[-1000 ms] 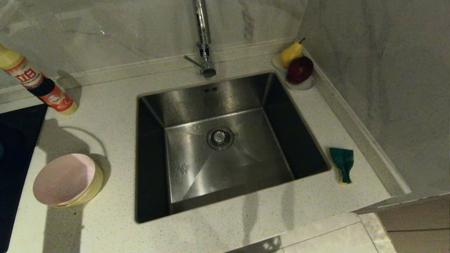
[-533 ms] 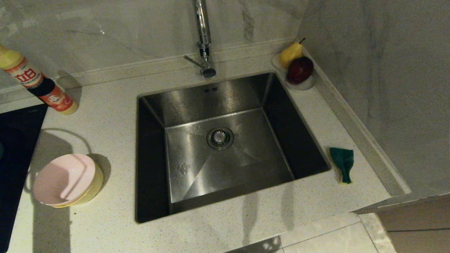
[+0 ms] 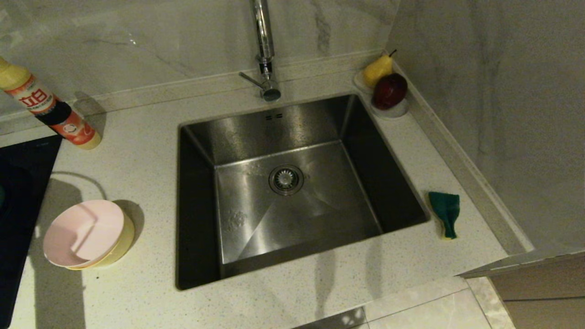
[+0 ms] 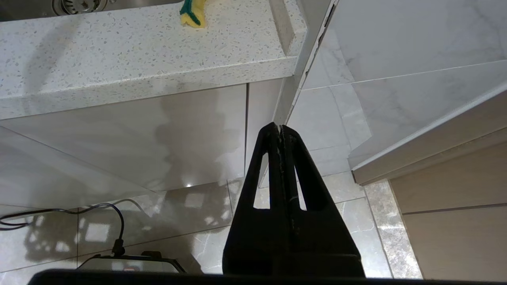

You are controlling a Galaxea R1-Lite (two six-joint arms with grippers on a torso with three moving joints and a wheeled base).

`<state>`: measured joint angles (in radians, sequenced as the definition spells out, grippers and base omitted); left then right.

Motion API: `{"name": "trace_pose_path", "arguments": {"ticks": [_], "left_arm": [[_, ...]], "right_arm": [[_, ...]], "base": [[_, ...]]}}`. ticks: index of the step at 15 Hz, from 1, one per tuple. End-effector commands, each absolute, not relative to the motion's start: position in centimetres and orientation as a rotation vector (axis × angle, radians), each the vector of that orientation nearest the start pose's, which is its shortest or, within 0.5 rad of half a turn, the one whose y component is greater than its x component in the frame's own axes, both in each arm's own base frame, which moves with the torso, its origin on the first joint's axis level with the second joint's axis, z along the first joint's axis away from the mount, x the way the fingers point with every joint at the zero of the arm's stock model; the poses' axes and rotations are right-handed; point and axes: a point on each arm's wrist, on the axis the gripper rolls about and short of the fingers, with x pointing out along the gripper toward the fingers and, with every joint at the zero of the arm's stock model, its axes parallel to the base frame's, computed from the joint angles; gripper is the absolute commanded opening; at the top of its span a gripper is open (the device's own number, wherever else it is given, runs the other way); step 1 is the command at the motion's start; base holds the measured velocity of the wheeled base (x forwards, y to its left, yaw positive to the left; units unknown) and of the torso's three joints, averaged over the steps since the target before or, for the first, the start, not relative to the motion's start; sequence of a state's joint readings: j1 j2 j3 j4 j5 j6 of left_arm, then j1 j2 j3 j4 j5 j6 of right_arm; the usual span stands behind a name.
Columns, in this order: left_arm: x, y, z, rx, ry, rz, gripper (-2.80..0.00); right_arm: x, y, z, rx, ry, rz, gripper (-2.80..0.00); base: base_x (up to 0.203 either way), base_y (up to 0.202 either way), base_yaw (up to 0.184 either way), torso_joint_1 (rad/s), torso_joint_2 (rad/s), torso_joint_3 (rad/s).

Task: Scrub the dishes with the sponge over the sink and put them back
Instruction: Place the bowl on the bowl

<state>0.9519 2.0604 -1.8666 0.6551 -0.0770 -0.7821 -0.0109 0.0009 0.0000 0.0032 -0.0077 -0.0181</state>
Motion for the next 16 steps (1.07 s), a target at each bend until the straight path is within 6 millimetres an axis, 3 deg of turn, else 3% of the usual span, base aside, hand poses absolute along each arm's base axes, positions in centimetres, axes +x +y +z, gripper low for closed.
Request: {"name": "trace_pose_path", "arguments": {"ticks": [1, 11, 12, 16], "left_arm": [[23.1, 32.3, 22.2, -1.149, 0.429, 1.101, 0.0], [24.1, 33.6, 18.9, -1.195, 0.504, 1.107, 0.0], [24.1, 33.6, 18.9, -1.195, 0.505, 1.107, -2.8], [24.0, 33.3, 19.9, -1.208, 0.502, 1.077, -2.8]], "right_arm": [[-2.3, 0.0, 7.5, -0.018, 0.005, -0.018, -2.8], [-2.3, 0.0, 7.5, -0.018, 0.005, -0.018, -2.8], [-2.3, 0.0, 7.5, -0.018, 0.005, -0.018, -2.8], [-2.3, 0.0, 7.5, -0.018, 0.005, -0.018, -2.8]], "base": [[0.0, 0.0, 0.0, 0.0, 0.0, 0.0], [0.0, 0.0, 0.0, 0.0, 0.0, 0.0], [0.0, 0.0, 0.0, 0.0, 0.0, 0.0], [0.0, 0.0, 0.0, 0.0, 0.0, 0.0]]}}
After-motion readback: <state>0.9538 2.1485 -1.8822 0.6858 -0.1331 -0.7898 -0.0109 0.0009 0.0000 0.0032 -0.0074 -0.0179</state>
